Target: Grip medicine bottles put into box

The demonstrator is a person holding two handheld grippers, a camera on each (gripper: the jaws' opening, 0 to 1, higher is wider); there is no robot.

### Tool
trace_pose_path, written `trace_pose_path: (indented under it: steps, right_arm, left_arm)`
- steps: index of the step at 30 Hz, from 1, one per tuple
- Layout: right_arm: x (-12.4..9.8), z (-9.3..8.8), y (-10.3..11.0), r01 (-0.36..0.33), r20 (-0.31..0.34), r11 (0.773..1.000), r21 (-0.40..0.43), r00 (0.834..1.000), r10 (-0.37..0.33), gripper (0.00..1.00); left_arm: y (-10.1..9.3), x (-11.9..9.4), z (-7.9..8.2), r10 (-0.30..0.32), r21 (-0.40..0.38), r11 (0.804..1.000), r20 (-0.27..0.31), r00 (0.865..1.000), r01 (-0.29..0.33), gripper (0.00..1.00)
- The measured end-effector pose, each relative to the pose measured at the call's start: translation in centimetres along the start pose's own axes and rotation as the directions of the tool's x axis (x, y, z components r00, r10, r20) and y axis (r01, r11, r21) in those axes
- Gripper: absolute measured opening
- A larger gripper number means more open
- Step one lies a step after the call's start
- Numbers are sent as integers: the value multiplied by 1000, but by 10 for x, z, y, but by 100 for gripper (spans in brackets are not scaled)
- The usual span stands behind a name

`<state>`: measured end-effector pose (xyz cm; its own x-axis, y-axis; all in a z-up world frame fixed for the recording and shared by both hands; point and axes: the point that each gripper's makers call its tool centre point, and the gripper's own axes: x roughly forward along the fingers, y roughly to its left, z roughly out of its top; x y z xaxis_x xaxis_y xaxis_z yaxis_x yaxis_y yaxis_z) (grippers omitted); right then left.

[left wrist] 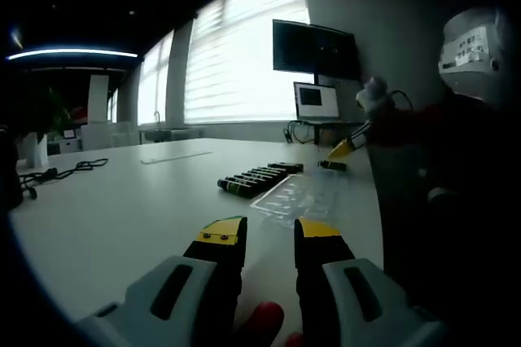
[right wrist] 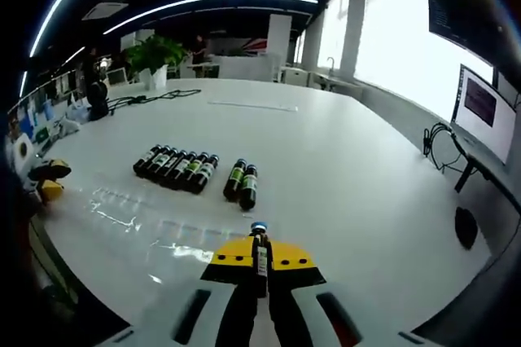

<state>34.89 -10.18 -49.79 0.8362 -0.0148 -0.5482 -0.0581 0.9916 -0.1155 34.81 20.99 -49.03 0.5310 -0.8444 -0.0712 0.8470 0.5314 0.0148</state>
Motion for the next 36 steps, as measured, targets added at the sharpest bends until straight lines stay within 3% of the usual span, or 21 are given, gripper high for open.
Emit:
trace_pose_path:
  steps: [10, 36]
  right_arm:
    - [4, -9, 9, -49, -34, 999, -23, 998, 48, 2]
    - [7, -11, 9, -46, -38, 998, -48, 998, 44, 2]
  left_arm:
    - [1, 0, -1, 3, 0, 1000, -2, 1000, -3, 18]
    - [1, 0, -2, 5, 3, 1000, -7, 1000, -5, 18]
